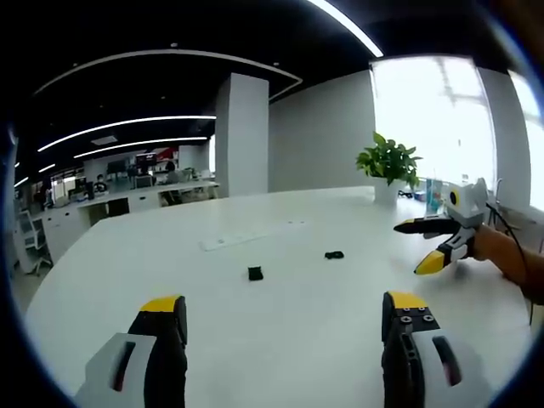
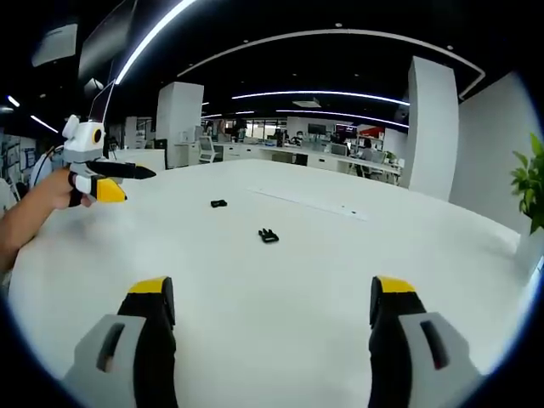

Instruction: Snap the two parts of the plastic buckle together until the buckle closes and remains connected.

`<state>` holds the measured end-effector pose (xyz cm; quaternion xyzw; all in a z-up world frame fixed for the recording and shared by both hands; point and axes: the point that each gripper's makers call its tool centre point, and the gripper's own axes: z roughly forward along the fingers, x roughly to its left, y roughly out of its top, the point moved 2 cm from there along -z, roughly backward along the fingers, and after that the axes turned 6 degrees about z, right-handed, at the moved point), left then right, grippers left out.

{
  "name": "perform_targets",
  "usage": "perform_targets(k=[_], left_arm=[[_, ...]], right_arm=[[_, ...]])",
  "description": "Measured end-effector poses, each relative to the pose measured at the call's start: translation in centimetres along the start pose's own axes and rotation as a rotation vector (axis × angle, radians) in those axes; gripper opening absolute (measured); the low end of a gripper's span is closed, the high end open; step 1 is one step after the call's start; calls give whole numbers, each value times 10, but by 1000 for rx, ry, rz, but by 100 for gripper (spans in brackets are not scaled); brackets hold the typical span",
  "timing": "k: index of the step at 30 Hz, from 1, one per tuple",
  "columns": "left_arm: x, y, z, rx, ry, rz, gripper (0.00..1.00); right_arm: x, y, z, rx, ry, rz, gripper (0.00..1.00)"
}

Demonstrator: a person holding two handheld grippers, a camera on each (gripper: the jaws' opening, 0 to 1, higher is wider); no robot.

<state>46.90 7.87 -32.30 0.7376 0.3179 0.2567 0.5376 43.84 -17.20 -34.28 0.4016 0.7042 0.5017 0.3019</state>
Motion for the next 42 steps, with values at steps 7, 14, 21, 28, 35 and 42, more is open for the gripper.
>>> perform_targets(k=[7,14,21,28,35,42], left_arm=[[1,0,1,2,-1,-2,97],[1,-2,1,9,0,-9,97],[-1,-3,1,13,3,4,98],[0,-3,2,15,-2,1,96],[-1,-4,2,19,-4,-6,97],[-1,-9,13,23,10,22,98]], right_arm=[[-3,0,3,2,1,-1,96],[-3,0,1,5,0,-2,96],[-5,0,2,5,-2,-3,96],[-5,0,4,5,0,-4,96],[-8,1,6,6,-2,-3,95],[-9,-1,15,19,6,-10,94]])
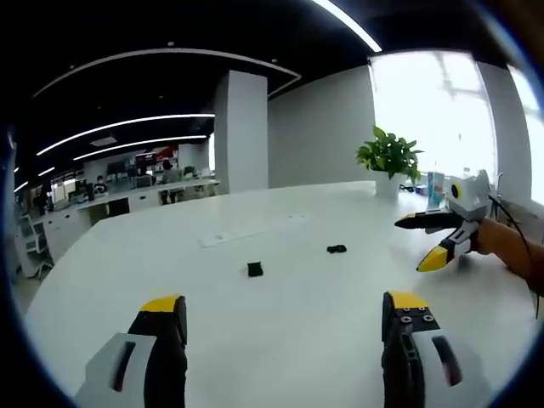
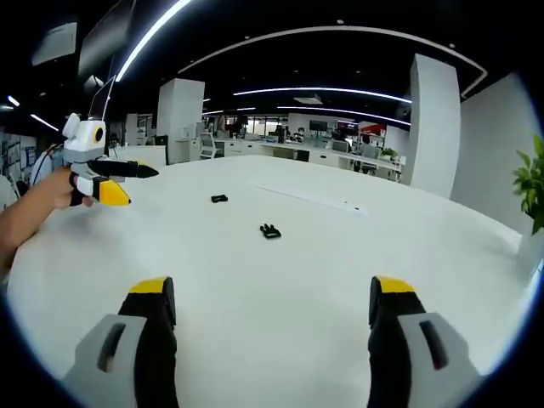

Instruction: Snap the two parts of the plastic buckle together until the buckle closes and remains connected.

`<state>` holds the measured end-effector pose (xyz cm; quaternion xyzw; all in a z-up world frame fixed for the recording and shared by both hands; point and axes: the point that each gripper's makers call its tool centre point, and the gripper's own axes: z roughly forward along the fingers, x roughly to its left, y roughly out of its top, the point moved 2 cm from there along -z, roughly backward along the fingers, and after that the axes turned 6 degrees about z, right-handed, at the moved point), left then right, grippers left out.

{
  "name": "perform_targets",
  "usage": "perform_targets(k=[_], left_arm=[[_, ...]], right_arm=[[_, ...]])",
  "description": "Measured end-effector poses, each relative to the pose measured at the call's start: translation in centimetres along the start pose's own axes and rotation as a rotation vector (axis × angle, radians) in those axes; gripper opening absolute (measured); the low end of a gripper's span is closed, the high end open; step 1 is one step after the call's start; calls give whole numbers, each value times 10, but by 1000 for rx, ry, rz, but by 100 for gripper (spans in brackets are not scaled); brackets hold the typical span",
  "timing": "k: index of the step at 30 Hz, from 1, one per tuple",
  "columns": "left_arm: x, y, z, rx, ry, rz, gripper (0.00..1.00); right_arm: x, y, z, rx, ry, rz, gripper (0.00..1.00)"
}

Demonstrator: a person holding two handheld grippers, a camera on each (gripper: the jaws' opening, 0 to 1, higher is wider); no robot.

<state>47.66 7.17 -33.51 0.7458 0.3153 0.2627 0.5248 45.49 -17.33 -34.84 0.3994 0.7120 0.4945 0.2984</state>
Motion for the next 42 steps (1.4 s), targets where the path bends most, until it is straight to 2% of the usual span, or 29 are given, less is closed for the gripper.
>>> perform_targets(k=[2,7,9,17,22,30,42], left_arm=[[-1,-1,1,4,-10,-8,99],[7,8,1,-45,7,-47,99],[9,9,3,-56,-10,-53,99],[24,13,16,-62,-6,-71,99],[21,14,22,-54,-11,-56,99],[23,19,24,-67,-4,-58,99],[22,15,34,-53,4,-54,96]], right_arm=[[0,4,2,-12,12,17,94],[1,7,7,-19,18,29,94],[0,7,10,-19,20,32,95],[-7,13,26,-14,3,23,98],[0,13,32,-10,22,36,98],[-2,15,42,7,20,20,97],[-5,21,57,2,18,17,91]])
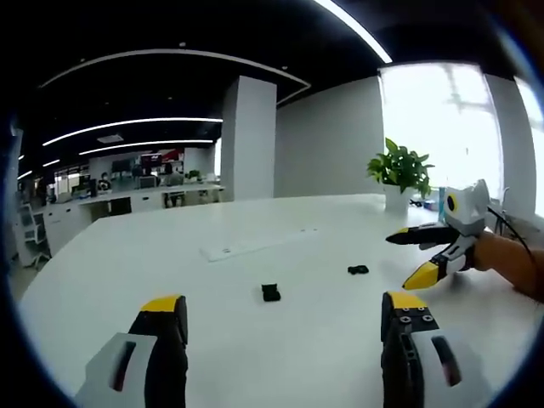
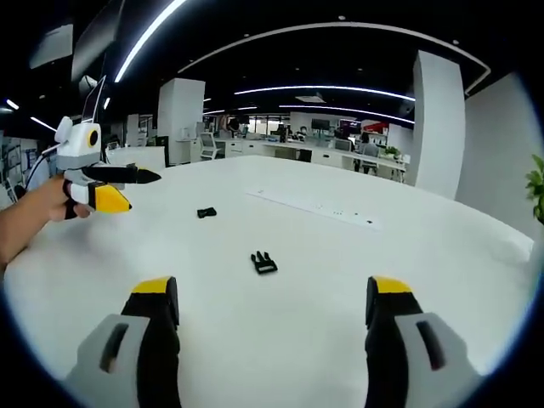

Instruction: Snap the two parts of the plastic buckle together until the buckle closes and remains connected.

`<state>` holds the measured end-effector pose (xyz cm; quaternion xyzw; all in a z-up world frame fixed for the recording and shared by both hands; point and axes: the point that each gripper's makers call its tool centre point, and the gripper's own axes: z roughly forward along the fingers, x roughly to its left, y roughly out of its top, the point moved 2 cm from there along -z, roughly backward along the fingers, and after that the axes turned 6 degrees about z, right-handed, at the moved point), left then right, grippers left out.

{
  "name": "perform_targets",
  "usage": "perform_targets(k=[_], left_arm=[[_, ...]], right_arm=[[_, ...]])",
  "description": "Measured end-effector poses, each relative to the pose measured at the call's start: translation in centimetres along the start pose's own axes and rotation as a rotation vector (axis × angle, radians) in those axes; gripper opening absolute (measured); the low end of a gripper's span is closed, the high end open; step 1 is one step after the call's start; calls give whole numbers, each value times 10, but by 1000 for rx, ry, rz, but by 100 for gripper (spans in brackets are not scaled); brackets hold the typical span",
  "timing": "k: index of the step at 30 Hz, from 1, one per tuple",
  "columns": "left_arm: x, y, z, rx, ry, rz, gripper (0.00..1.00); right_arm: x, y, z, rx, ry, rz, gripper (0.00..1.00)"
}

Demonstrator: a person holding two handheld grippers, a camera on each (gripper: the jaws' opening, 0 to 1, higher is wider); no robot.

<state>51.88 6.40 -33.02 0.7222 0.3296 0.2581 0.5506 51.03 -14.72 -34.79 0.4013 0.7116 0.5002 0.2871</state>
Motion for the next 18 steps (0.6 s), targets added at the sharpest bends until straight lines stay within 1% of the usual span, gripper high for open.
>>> perform_targets(k=[4,7,10,11,15,18], left_arm=[[-3,-8,6,31,-5,13,94],[0,-9,9,34,12,22,93],[8,-6,14,38,33,19,91],[9,-5,15,38,30,16,90],[11,2,19,16,30,6,90],[12,1,24,18,37,25,90]], right_arm=[[1,1,3,0,7,-4,88],[0,1,4,3,7,-7,88],[-3,1,4,3,-3,-18,88],[-4,1,4,3,-3,-15,88],[-8,-2,4,8,-7,-14,86],[-14,-2,6,9,-12,-12,84]])
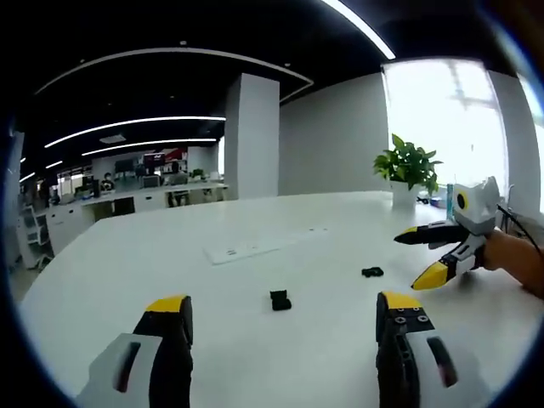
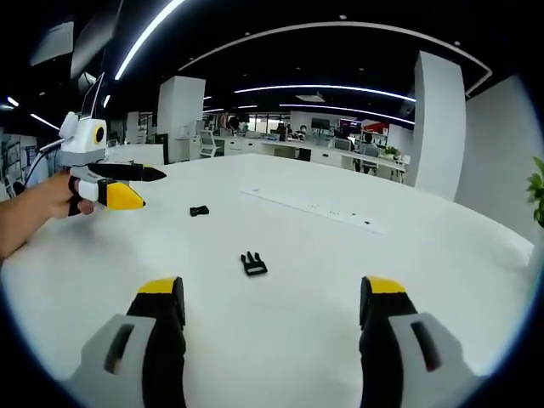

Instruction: Snap the two parts of the plastic buckle together until the buckle closes and remains connected.

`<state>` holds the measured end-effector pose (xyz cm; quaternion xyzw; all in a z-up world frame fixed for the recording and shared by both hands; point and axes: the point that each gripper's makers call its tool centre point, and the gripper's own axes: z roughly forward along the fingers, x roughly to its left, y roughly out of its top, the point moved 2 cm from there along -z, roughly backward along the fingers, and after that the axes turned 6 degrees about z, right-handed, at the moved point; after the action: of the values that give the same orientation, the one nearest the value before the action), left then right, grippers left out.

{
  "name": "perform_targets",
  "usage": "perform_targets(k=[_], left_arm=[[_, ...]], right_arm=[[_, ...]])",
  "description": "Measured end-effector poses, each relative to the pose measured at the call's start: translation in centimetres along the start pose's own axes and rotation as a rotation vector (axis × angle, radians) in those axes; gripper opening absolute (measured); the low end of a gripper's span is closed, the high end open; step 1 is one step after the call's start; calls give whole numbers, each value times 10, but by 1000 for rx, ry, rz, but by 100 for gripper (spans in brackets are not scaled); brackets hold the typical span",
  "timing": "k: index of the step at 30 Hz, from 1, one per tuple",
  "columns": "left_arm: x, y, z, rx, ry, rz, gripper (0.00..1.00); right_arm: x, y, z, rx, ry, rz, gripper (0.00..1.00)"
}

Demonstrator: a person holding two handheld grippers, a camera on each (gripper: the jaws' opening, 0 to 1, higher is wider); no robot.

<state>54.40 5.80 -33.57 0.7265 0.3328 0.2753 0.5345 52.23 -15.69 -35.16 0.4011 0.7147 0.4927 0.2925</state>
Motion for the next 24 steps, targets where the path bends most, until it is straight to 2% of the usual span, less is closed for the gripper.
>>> perform_targets(k=[4,14,24], left_arm=[[7,1,8,5,-2,-6,90],[16,-2,24,30,-15,-7,89],[20,0,27,25,-26,-28,87]], right_arm=[[-7,5,6,-8,-4,8,83],[-3,6,26,14,18,-37,81],[-5,10,30,13,17,-39,80]])
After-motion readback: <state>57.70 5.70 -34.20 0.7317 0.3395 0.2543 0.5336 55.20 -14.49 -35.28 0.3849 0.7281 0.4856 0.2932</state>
